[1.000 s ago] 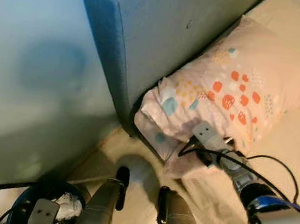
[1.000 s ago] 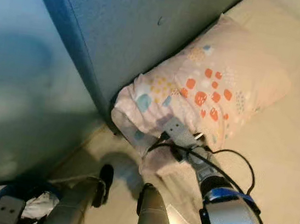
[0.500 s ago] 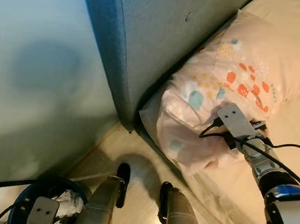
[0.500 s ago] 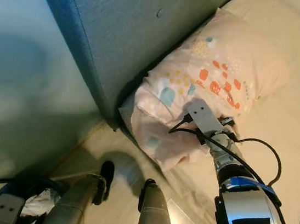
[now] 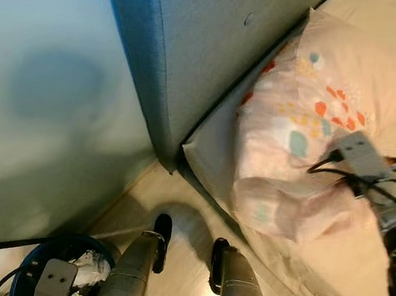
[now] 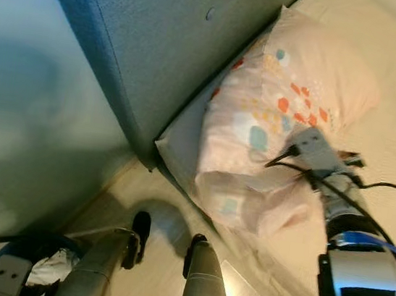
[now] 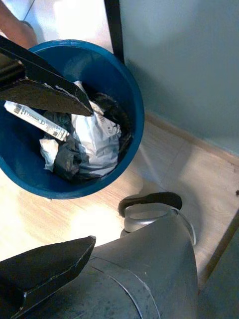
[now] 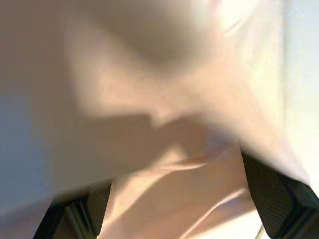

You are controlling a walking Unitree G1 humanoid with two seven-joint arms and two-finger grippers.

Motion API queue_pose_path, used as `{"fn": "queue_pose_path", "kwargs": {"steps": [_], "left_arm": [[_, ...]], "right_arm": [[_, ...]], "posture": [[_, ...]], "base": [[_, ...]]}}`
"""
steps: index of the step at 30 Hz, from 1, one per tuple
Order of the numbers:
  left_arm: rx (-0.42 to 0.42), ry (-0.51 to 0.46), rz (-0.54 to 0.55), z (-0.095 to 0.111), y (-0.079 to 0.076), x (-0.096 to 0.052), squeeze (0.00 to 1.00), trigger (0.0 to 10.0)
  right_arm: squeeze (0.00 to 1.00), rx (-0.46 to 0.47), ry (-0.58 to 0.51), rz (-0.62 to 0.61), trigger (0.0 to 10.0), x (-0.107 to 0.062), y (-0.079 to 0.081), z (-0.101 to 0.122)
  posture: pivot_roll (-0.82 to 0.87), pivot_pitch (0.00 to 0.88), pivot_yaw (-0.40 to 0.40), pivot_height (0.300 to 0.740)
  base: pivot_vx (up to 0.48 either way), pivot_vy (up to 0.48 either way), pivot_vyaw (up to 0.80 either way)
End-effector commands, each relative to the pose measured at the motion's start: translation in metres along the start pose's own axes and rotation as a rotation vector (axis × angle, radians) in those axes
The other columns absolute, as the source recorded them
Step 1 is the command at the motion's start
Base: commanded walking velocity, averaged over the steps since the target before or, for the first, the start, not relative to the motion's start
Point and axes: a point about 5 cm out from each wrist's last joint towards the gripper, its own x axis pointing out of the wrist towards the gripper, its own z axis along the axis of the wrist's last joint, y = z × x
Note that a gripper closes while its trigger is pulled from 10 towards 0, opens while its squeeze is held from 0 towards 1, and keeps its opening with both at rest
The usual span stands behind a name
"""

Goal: Clean up the room

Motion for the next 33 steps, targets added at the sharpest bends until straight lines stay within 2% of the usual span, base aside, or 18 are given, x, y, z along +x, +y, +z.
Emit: {"fn": "queue_pose_path", "kwargs": {"steps": [1,3,4,9,12,17,18,19,20,22,23,24,25,26,27,29,30,33], "left_arm": [[-0.004,0.073,-0.087,-0.016,-0.021,-0.007,0.0,10.0],[0.0,0.075,-0.086,-0.014,-0.021,-0.004,0.0,10.0],[0.008,0.072,-0.089,-0.012,-0.022,0.0,0.0,10.0],[0.011,0.07,-0.088,-0.01,-0.022,0.002,0.0,10.0],[0.015,0.074,-0.085,-0.009,-0.02,0.007,0.0,10.0],[0.034,0.078,-0.091,-0.007,-0.021,0.016,0.0,10.0],[0.04,0.075,-0.09,-0.004,-0.02,0.021,0.0,10.0],[0.04,0.075,-0.09,-0.004,-0.02,0.021,0.0,10.0],[0.041,0.07,-0.082,-0.001,-0.019,0.025,0.0,10.0],[0.041,0.07,-0.082,-0.001,-0.019,0.025,0.0,10.0],[0.043,0.067,-0.075,0.002,-0.016,0.03,0.0,10.0],[0.043,0.067,-0.075,0.002,-0.016,0.03,0.0,10.0],[0.048,0.068,-0.067,0.005,-0.014,0.036,0.0,10.0],[0.048,0.068,-0.067,0.005,-0.014,0.036,0.0,10.0],[0.051,0.072,-0.062,0.006,-0.011,0.039,0.0,10.0],[0.051,0.072,-0.062,0.006,-0.011,0.039,0.0,10.0],[0.054,0.082,-0.057,0.006,-0.009,0.042,0.0,10.0],[0.054,0.082,-0.057,0.006,-0.009,0.042,0.0,10.0]], "right_arm": [[0.0,0.037,0.027,0.031,10.0,-0.001,0.009,-0.008],[0.0,0.181,-0.007,0.182,10.0,-0.003,0.038,0.006],[0.0,0.331,-0.041,0.395,10.0,-0.009,0.074,0.024],[0.0,0.443,-0.055,0.539,10.0,-0.015,0.095,0.035],[0.0,0.604,-0.101,0.776,10.0,-0.027,0.119,0.057],[0.0,0.77,-0.149,0.945,10.0,-0.036,0.133,0.078],[0.0,0.807,-0.144,1.043,10.0,-0.043,0.142,0.083],[0.0,0.807,-0.144,1.043,10.0,-0.043,0.142,0.083],[0.0,0.799,-0.134,1.17,10.0,-0.052,0.154,0.087],[0.0,0.799,-0.134,1.17,10.0,-0.052,0.154,0.087],[0.0,0.709,-0.16,1.364,10.0,-0.066,0.168,0.087],[0.0,0.709,-0.16,1.364,10.0,-0.066,0.168,0.087],[0.0,0.637,-0.21,1.598,10.0,-0.081,0.175,0.087],[0.0,0.637,-0.21,1.598,10.0,-0.081,0.175,0.087],[0.0,0.591,-0.256,1.776,10.0,-0.091,0.175,0.088],[0.0,0.591,-0.256,1.776,10.0,-0.091,0.175,0.088],[0.0,0.54,-0.283,1.89,10.0,-0.098,0.173,0.086],[0.0,0.54,-0.283,1.89,10.0,-0.098,0.173,0.086]], "posture": [[0.09,0.436,0.041,0.695],[0.08,0.428,0.04,0.695],[0.08,0.421,0.039,0.695],[0.07,0.419,0.043,0.695],[0.04,0.408,0.049,0.695],[0.03,0.385,0.045,0.695],[0.03,0.362,0.044,0.695],[0.03,0.362,0.044,0.695],[0.02,0.353,0.042,0.695],[0.02,0.353,0.042,0.695],[0.02,0.334,0.041,0.695],[0.02,0.334,0.041,0.695],[0.02,0.304,0.038,0.695],[0.02,0.304,0.038,0.695],[0.01,0.294,0.039,0.695],[0.01,0.294,0.039,0.695],[0.01,0.286,0.04,0.695],[0.01,0.286,0.04,0.695]], "base": [[0.0,0.0,0.0],[0.0,0.0,0.0],[0.0,0.0,0.0],[0.0,0.0,0.0],[0.0,0.0,0.0],[0.0,0.0,0.0],[0.0,0.0,0.0],[0.0,0.0,0.0],[0.0,0.0,0.0],[0.0,0.0,0.0],[0.0,0.0,0.0],[0.0,0.0,0.0],[0.0,0.0,0.0],[0.0,0.0,0.0],[0.0,0.0,0.0],[0.0,0.0,0.0],[0.0,0.0,0.0],[0.0,0.0,0.0]]}}
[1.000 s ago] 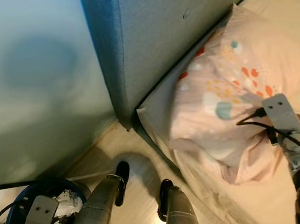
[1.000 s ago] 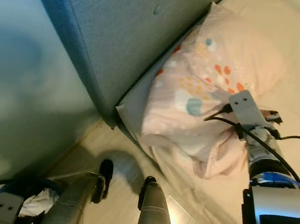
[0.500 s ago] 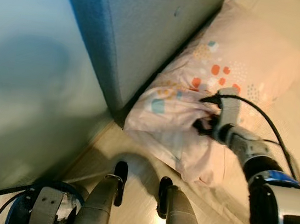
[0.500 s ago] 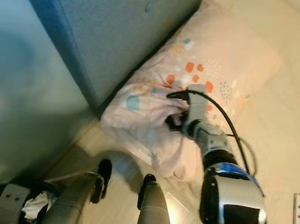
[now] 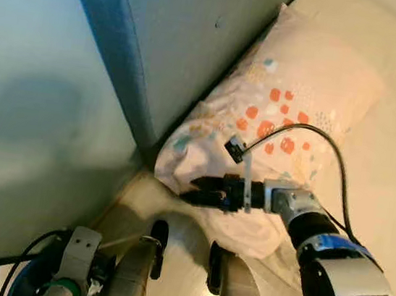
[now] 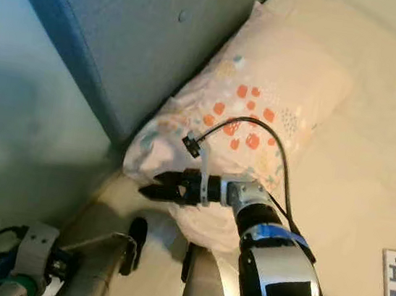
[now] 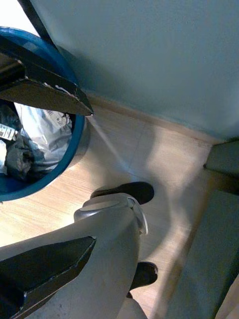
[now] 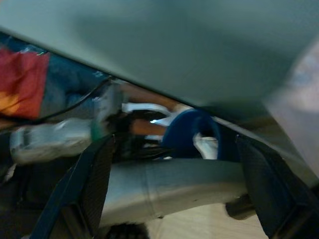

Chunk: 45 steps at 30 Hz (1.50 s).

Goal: Clean up the room

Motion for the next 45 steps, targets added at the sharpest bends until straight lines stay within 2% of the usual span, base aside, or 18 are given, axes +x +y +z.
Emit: {"fn": "queue_pose_path", "kwargs": {"steps": [1,3,4,5,6,10,14,18,24,31,32,36,38,39,40,42,44,45], "left_arm": [[0.003,0.104,-0.017,-0.025,-0.004,-0.008,0.0,10.0],[0.003,0.104,-0.017,-0.025,-0.004,-0.008,0.0,10.0],[0.002,0.141,-0.014,-0.033,-0.003,-0.007,0.0,10.0],[0.002,0.141,-0.014,-0.033,-0.003,-0.007,0.0,10.0],[-0.001,0.15,-0.012,-0.035,-0.002,-0.007,0.0,10.0],[-0.007,0.146,-0.008,-0.037,-0.003,-0.01,0.0,10.0],[-0.03,0.131,-0.004,-0.04,-0.006,-0.018,0.0,10.0],[-0.05,0.09,0.021,-0.042,-0.01,-0.037,0.0,10.0],[-0.076,0.043,0.065,-0.04,-0.006,-0.061,0.0,10.0],[-0.089,-0.04,0.093,-0.018,0.001,-0.079,0.0,10.0],[-0.083,-0.071,0.099,-0.008,0.003,-0.083,0.0,10.0],[-0.079,-0.083,0.102,-0.004,0.003,-0.086,0.0,10.0],[-0.069,-0.102,0.11,0.003,0.006,-0.09,0.0,10.0],[-0.069,-0.102,0.11,0.003,0.006,-0.09,0.0,10.0],[-0.066,-0.108,0.115,0.005,0.007,-0.092,0.0,10.0],[-0.066,-0.108,0.115,0.005,0.007,-0.092,0.0,10.0],[-0.06,-0.114,0.126,0.008,0.01,-0.093,0.0,10.0],[-0.06,-0.114,0.126,0.008,0.01,-0.093,0.0,10.0]], "right_arm": [[0.0,0.013,0.066,0.075,10.0,-0.001,0.004,-0.017],[0.0,0.013,0.066,0.075,10.0,-0.001,0.004,-0.017],[0.0,-0.062,0.196,0.003,10.0,0.012,0.003,-0.048],[0.0,-0.062,0.196,0.003,10.0,0.012,0.003,-0.048],[0.0,-0.081,0.221,-0.133,10.0,0.022,-0.003,-0.06],[0.0,-0.04,0.223,-0.337,10.0,0.04,-0.007,-0.084],[0.0,0.029,0.205,-0.269,10.0,0.055,0.003,-0.1],[0.0,0.109,0.153,-0.055,10.0,0.08,0.024,-0.107],[0.0,0.095,0.209,-0.167,10.0,0.086,0.02,-0.105],[0.0,-0.066,0.338,-0.466,10.0,0.071,-0.002,-0.096],[0.0,-0.119,0.341,-0.56,10.0,0.058,-0.011,-0.086],[0.0,-0.14,0.319,-0.622,10.0,0.047,-0.018,-0.077],[0.0,-0.225,0.281,-0.805,10.0,0.012,-0.034,-0.052],[0.0,-0.225,0.281,-0.805,10.0,0.012,-0.034,-0.052],[0.0,-0.259,0.25,-0.886,10.0,-0.005,-0.04,-0.038],[0.0,-0.259,0.25,-0.886,10.0,-0.005,-0.04,-0.038],[0.0,-0.35,0.194,-1.116,10.0,-0.051,-0.05,-0.003],[0.0,-0.35,0.194,-1.116,10.0,-0.051,-0.05,-0.003]], "posture": [[0.0,0.277,0.041,0.695],[0.0,0.277,0.041,0.695],[0.0,0.267,0.039,0.695],[0.0,0.267,0.039,0.695],[0.0,0.274,0.038,0.695],[0.01,0.307,0.038,0.695],[0.03,0.351,0.041,0.695],[0.05,0.419,0.045,0.695],[0.07,0.517,0.054,0.695],[0.1,0.61,0.054,0.695],[0.13,0.612,0.047,0.695],[0.14,0.61,0.041,0.695],[0.15,0.61,0.031,0.695],[0.15,0.61,0.031,0.695],[0.15,0.608,0.029,0.695],[0.15,0.608,0.029,0.695],[0.14,0.599,0.021,0.695],[0.14,0.599,0.021,0.695]], "base": [[0.0,0.0,0.0],[0.0,0.0,0.0],[0.0,0.0,0.0],[0.0,0.0,0.0],[0.0,0.0,0.0],[0.0,0.0,0.0],[0.0,0.0,0.0],[0.0,0.0,0.0],[0.0,0.0,0.0],[0.0,0.0,0.0],[0.0,0.0,0.0],[0.0,0.0,0.0],[0.0,0.0,0.0],[0.0,0.0,0.0],[0.0,0.0,0.0],[0.0,0.0,0.0],[0.0,0.0,0.0],[0.0,0.0,0.0]]}}
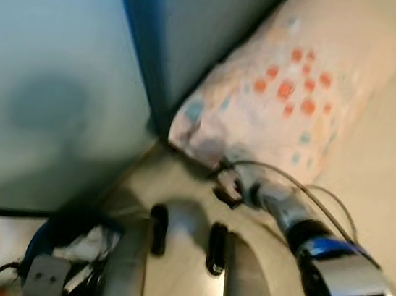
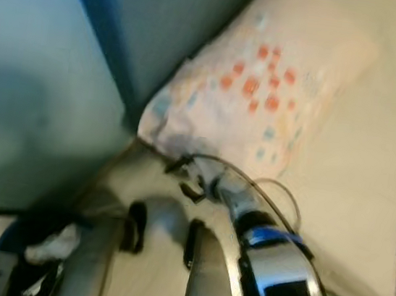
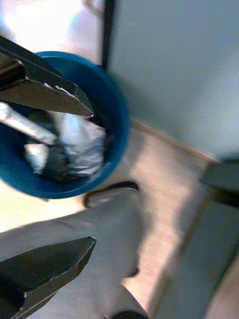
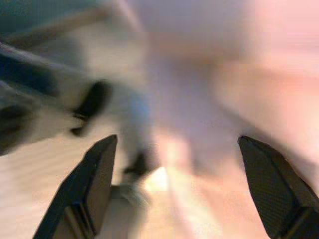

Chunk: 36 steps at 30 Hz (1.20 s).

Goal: Clean up the room

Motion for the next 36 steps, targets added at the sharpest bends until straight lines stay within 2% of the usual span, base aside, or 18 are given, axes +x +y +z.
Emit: {"fn": "queue_pose_path", "kwargs": {"steps": [1,3,4,6,7,8,9,10,11,13,15,17,18,21,26,30,34,36], "left_arm": [[-0.015,0.082,0.021,-0.015,0.002,-0.012,0.0,10.0],[-0.015,0.082,0.021,-0.015,0.002,-0.012,0.0,10.0],[-0.019,0.08,0.022,-0.014,0.001,-0.01,0.0,10.0],[-0.019,0.08,0.022,-0.014,0.001,-0.01,0.0,10.0],[-0.045,0.058,0.016,-0.01,-0.001,0.002,0.0,10.0],[-0.038,0.042,0.005,-0.005,-0.006,0.018,0.0,10.0],[-0.051,0.025,-0.01,0.0,-0.011,0.034,0.0,10.0],[-0.051,0.025,-0.01,0.0,-0.011,0.034,0.0,10.0],[-0.07,0.001,-0.024,0.008,-0.017,0.051,0.0,10.0],[-0.07,0.001,-0.024,0.008,-0.017,0.051,0.0,10.0],[-0.087,-0.022,-0.047,0.022,-0.027,0.075,0.0,10.0],[-0.094,-0.066,-0.064,0.039,-0.029,0.099,0.0,10.0],[-0.094,-0.066,-0.064,0.039,-0.029,0.099,0.0,10.0],[-0.092,-0.1,-0.056,0.053,-0.025,0.115,0.0,10.0],[-0.104,-0.136,-0.042,0.064,-0.021,0.128,0.0,10.0],[-0.11,-0.096,-0.04,0.053,-0.02,0.135,0.0,10.0],[-0.131,-0.016,-0.047,0.03,-0.022,0.135,0.0,10.0],[-0.125,-0.003,-0.055,0.024,-0.023,0.134,0.0,10.0]], "right_arm": [[0.0,0.026,-0.003,-0.147,10.0,-0.008,-0.024,-0.001],[0.0,0.026,-0.003,-0.147,10.0,-0.008,-0.024,-0.001],[0.0,0.099,-0.046,-0.258,10.0,-0.018,-0.048,0.008],[0.0,0.099,-0.046,-0.258,10.0,-0.018,-0.048,0.008],[0.0,0.337,-0.205,-0.268,10.0,-0.022,-0.058,0.031],[0.0,0.542,-0.404,-0.148,10.0,-0.02,-0.051,0.06],[0.0,0.66,-0.552,-0.02,10.0,-0.017,-0.038,0.081],[0.0,0.66,-0.552,-0.02,10.0,-0.017,-0.038,0.081],[0.0,0.673,-0.643,0.116,10.0,-0.012,-0.013,0.094],[0.0,0.673,-0.643,0.116,10.0,-0.012,-0.013,0.094],[0.0,0.667,-0.682,0.281,10.0,-0.003,0.03,0.096],[0.0,0.654,-0.646,0.339,10.0,0.004,0.059,0.09],[0.0,0.654,-0.646,0.339,10.0,0.004,0.059,0.09],[0.0,0.641,-0.615,0.359,10.0,0.008,0.072,0.085],[0.0,0.604,-0.592,0.329,10.0,0.009,0.069,0.083],[0.0,0.59,-0.503,0.277,10.0,0.013,0.068,0.062],[0.0,0.532,-0.389,0.262,10.0,0.016,0.082,0.029],[0.0,0.533,-0.373,0.265,10.0,0.016,0.086,0.022]], "posture": [[0.13,0.59,0.022,0.695],[0.13,0.59,0.022,0.695],[0.12,0.568,0.016,0.695],[0.12,0.568,0.016,0.695],[0.07,0.505,0.017,0.695],[0.05,0.458,0.021,0.695],[0.06,0.417,0.022,0.695],[0.06,0.417,0.022,0.695],[0.05,0.383,0.021,0.695],[0.05,0.383,0.021,0.695],[0.02,0.318,0.035,0.695],[0.0,0.264,0.037,0.695],[0.0,0.264,0.037,0.695],[-0.01,0.214,0.033,0.695],[0.0,0.128,0.029,0.695],[-0.01,0.064,0.021,0.695],[-0.01,0.033,0.014,0.695],[-0.01,0.026,0.017,0.695]], "base": [[0.0,0.0,0.0],[0.0,0.0,0.0],[0.0,0.0,0.0],[0.0,0.0,0.0],[0.0,0.0,0.0],[0.0,-0.435,0.0],[0.0,-0.431,0.0],[0.0,-0.431,0.0],[0.285,-0.382,0.0],[0.285,-0.382,0.0],[0.152,-0.184,0.0],[0.0,0.0,0.0],[0.0,0.0,0.0],[0.0,0.0,0.0],[0.0,0.0,0.0],[0.0,0.0,0.0],[0.0,0.0,0.0],[0.0,0.0,0.0]]}}
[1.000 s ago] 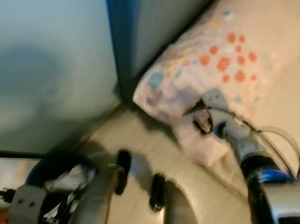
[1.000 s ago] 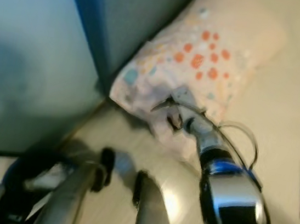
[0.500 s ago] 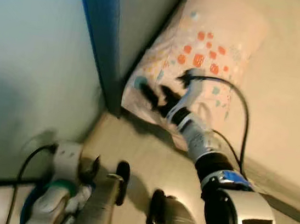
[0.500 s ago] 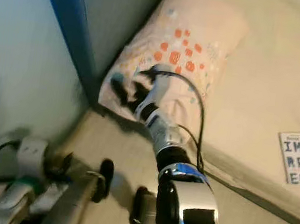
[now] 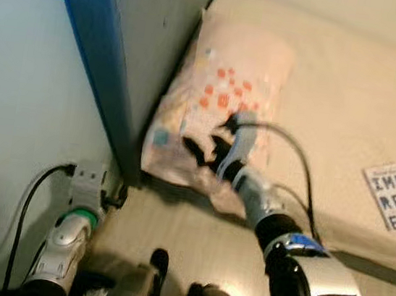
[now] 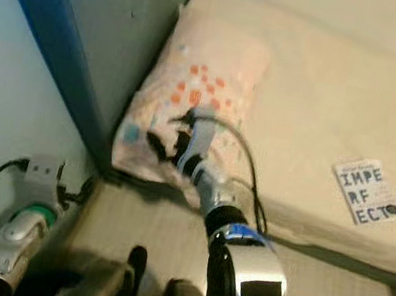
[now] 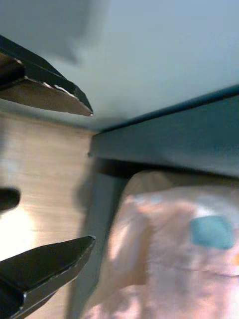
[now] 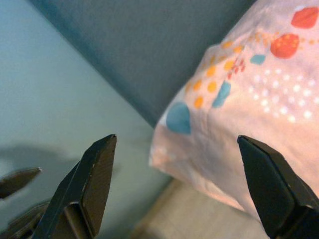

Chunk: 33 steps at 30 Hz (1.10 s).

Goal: Clean up the room

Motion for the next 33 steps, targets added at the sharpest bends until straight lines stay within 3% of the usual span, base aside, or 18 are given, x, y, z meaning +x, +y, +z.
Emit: {"fn": "queue_pose_path", "kwargs": {"steps": [1,11,14,15,20,21,24,26,30,32,33], "left_arm": [[-0.009,0.064,-0.015,-0.018,-0.003,-0.006,0.0,10.0],[-0.079,0.131,0.005,-0.033,-0.001,-0.005,0.0,10.0],[-0.074,0.195,0.026,-0.047,0.002,-0.008,0.0,10.0],[-0.074,0.195,0.026,-0.047,0.002,-0.008,0.0,10.0],[-0.065,0.262,0.037,-0.063,0.001,-0.014,0.0,10.0],[-0.065,0.262,0.037,-0.063,0.001,-0.014,0.0,10.0],[-0.051,0.333,0.038,-0.079,0.002,-0.025,0.0,10.0],[-0.046,0.392,0.061,-0.09,0.007,-0.033,0.0,10.0],[-0.056,0.444,0.09,-0.1,0.011,-0.042,0.0,10.0],[-0.067,0.518,0.127,-0.115,0.017,-0.057,0.0,10.0],[-0.075,0.587,0.161,-0.13,0.021,-0.073,0.0,10.0]], "right_arm": [[0.0,0.012,0.04,-0.016,10.0,-0.005,-0.002,-0.015],[0.0,0.027,0.107,-0.014,10.0,-0.011,0.003,-0.039],[0.0,-0.01,0.254,-0.056,10.0,-0.027,0.003,-0.077],[0.0,-0.01,0.254,-0.056,10.0,-0.027,0.003,-0.077],[0.0,-0.011,0.463,-0.185,10.0,-0.065,-0.008,-0.13],[0.0,-0.011,0.463,-0.185,10.0,-0.065,-0.008,-0.13],[0.0,-0.027,0.609,-0.264,10.0,-0.099,-0.015,-0.162],[0.0,-0.028,0.662,-0.29,10.0,-0.113,-0.017,-0.174],[0.0,-0.013,0.692,-0.309,10.0,-0.124,-0.019,-0.182],[0.0,-0.036,0.767,-0.318,10.0,-0.141,-0.019,-0.194],[0.0,-0.066,0.831,-0.313,10.0,-0.154,-0.018,-0.204]], "posture": [[-0.01,0.026,0.017,0.695],[-0.02,0.0,0.025,0.695],[-0.03,0.0,0.026,0.695],[-0.03,0.0,0.026,0.695],[-0.03,0.0,0.019,0.695],[-0.03,0.0,0.019,0.695],[-0.04,0.0,0.02,0.695],[-0.04,0.0,0.02,0.695],[-0.04,0.0,0.022,0.695],[-0.05,0.0,0.028,0.695],[-0.05,0.0,0.028,0.695]], "base": [[0.0,0.0,0.0],[0.351,0.0,0.0],[0.0,0.0,0.0],[0.0,0.0,0.0],[0.0,0.0,0.0],[0.0,0.0,0.0],[0.0,0.0,0.0],[0.0,0.0,0.0],[0.0,0.0,0.0],[0.0,0.0,0.65],[0.0,0.0,0.8]]}}
